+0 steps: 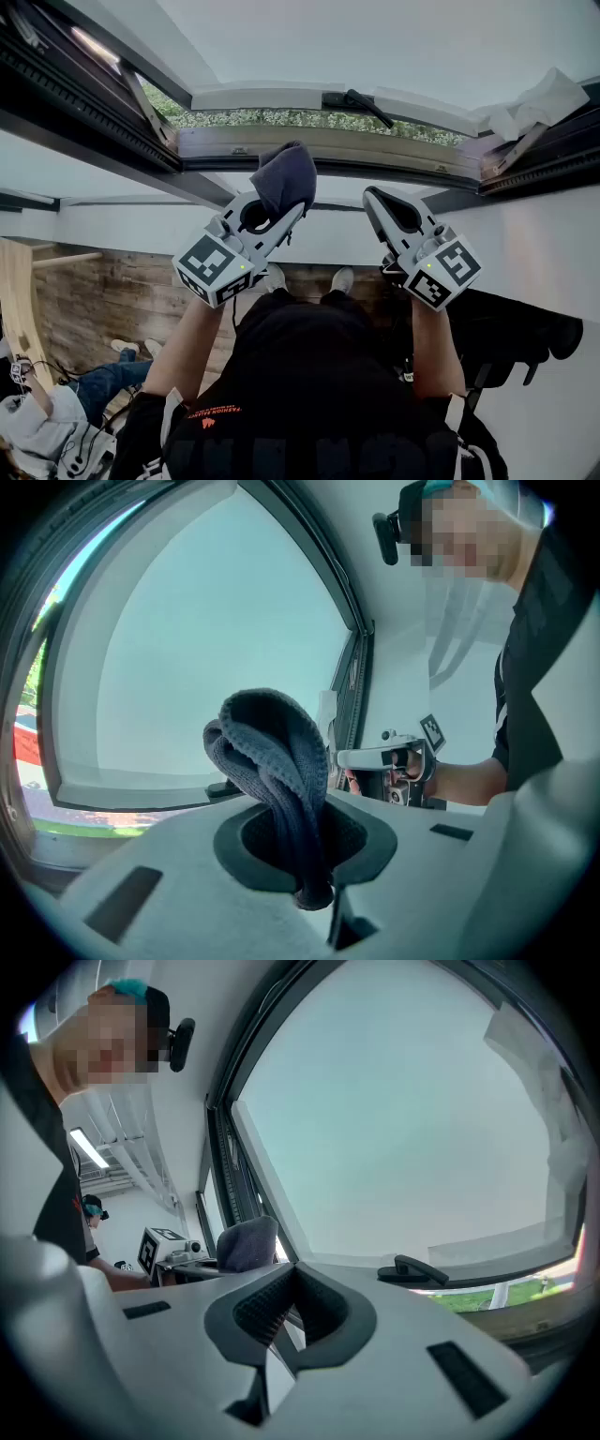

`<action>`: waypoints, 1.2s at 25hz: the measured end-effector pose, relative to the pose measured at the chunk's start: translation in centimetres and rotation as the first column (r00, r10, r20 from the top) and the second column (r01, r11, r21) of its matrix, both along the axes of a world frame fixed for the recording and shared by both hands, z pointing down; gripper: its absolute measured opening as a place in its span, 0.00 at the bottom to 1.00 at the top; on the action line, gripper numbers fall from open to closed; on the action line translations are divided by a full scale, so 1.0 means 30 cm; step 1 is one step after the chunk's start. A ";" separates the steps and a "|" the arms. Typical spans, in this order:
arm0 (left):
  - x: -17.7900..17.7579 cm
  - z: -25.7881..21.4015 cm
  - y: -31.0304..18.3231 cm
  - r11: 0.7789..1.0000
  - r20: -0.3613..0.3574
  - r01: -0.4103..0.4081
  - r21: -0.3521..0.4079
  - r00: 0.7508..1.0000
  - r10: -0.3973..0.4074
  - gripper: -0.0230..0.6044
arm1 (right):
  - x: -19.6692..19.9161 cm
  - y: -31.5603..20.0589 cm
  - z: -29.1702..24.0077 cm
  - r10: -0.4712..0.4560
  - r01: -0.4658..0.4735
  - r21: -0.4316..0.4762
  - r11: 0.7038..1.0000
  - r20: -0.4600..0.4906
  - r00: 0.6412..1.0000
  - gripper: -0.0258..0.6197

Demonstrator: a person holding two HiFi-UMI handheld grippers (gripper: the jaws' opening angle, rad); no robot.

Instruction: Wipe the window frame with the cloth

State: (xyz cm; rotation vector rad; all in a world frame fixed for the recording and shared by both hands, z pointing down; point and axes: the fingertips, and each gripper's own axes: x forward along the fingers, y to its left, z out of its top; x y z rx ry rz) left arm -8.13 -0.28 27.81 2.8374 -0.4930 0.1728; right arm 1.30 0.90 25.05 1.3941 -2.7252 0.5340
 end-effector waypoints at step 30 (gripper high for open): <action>-0.460 0.276 -0.205 0.949 0.054 0.295 -0.111 0.955 -0.290 0.12 | -0.299 -0.107 0.169 -0.190 0.196 -0.163 0.967 0.049 0.981 0.05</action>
